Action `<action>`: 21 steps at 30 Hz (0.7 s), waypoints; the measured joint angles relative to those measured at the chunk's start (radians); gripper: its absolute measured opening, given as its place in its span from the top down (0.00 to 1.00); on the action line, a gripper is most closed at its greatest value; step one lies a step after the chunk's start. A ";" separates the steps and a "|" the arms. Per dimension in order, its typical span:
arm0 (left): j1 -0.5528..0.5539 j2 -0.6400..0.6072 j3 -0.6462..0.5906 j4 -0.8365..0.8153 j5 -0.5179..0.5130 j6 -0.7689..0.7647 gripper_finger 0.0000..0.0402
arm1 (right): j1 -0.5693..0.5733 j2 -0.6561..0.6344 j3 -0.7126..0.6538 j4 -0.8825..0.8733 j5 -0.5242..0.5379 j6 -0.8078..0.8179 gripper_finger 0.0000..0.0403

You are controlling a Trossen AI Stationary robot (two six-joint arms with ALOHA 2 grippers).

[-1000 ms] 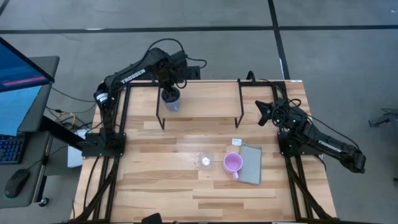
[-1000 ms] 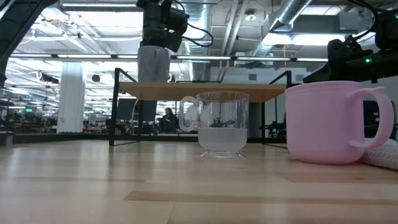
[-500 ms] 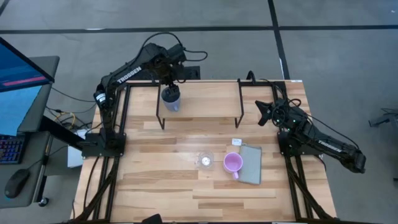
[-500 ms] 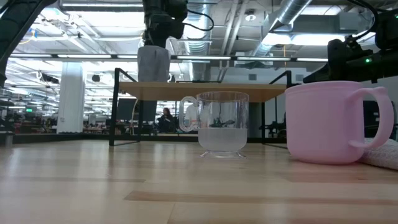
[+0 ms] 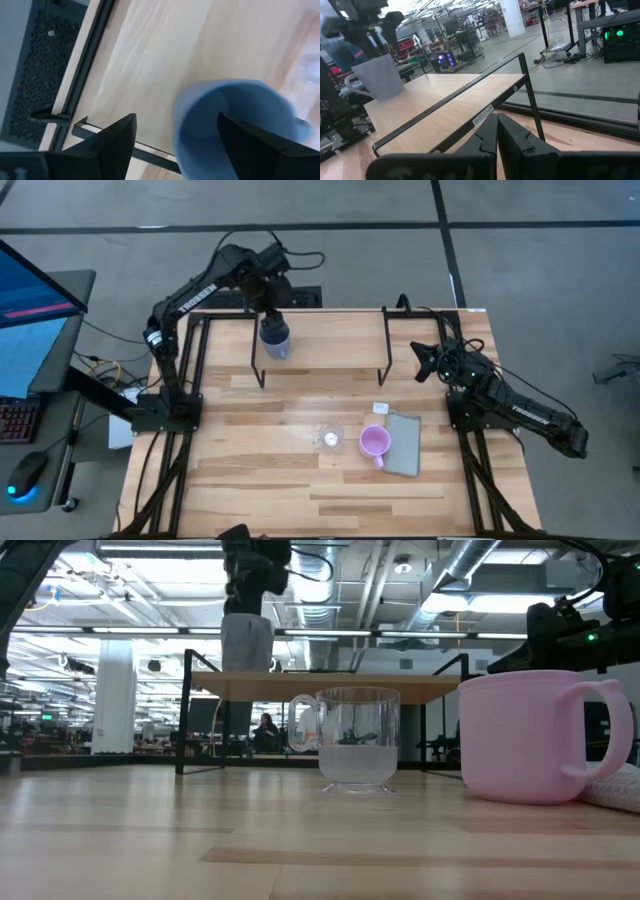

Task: Stack small to large cups/mugs on shelf
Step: Put the pink cup on the shelf

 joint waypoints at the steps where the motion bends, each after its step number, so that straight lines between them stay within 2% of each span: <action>1: 0.002 -0.012 0.000 0.000 0.011 0.000 0.33 | 0.000 0.000 0.000 0.000 0.000 0.000 0.92; 13: 0.009 -0.155 0.000 0.000 -0.030 0.043 0.33 | 0.000 0.000 0.000 0.000 0.000 0.007 0.92; 17: 0.013 -0.250 0.000 0.023 0.059 0.089 0.33 | 0.000 0.000 0.000 0.006 0.000 0.008 0.92; 21: 0.009 -0.325 0.000 0.102 0.157 0.052 0.33 | 0.000 0.000 0.000 0.026 0.000 0.007 0.92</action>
